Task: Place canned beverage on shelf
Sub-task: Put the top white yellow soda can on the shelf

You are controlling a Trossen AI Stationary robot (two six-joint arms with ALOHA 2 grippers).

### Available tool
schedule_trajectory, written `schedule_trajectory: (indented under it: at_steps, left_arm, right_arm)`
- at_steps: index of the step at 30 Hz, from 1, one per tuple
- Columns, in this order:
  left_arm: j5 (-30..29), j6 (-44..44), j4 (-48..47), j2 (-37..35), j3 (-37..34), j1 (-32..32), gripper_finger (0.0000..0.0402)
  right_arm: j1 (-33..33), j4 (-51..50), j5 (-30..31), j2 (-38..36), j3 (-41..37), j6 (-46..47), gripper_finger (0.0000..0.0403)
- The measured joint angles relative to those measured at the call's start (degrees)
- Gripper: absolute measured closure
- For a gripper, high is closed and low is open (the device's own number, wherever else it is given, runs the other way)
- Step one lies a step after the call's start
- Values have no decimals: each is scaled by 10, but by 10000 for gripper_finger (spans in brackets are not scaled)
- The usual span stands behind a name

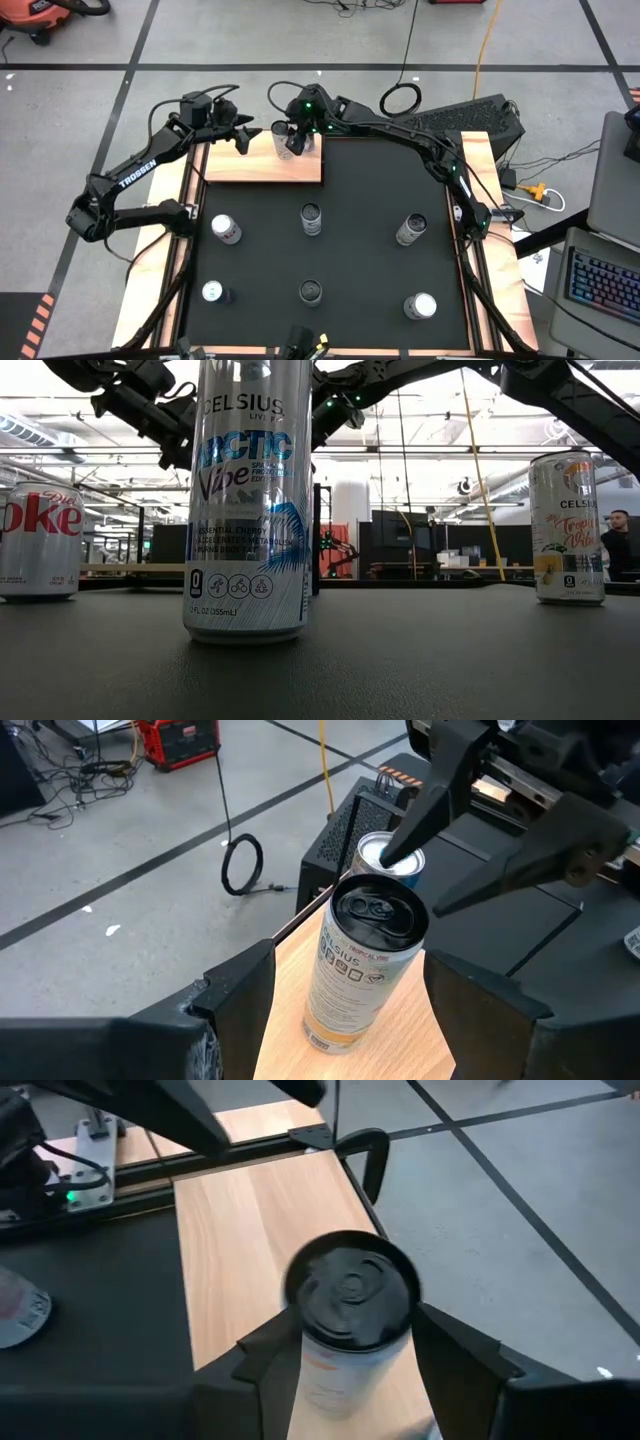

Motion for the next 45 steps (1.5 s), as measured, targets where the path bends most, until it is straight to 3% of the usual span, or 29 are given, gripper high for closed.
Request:
schedule_trajectory:
  at_steps: [7,18,24,33,38,45]
  left_arm:
    - [0,0,0,0,0,0,141]
    - [-1,0,0,0,0,0,141]
    - [-1,0,-3,0,0,0,141]
    - [-2,0,-17,1,0,0,141]
    - [-2,-1,-15,1,0,0,141]
    - [-2,-3,-18,1,0,0,141]
  right_arm:
    - [5,-13,0,0,0,22,252]
    - [10,-26,-3,0,0,21,361]
    - [10,-25,-2,0,0,34,399]
    - [31,-43,-5,-31,0,34,402]
    - [51,-33,-66,-22,0,31,402]
    - [58,-4,-62,-10,0,16,403]
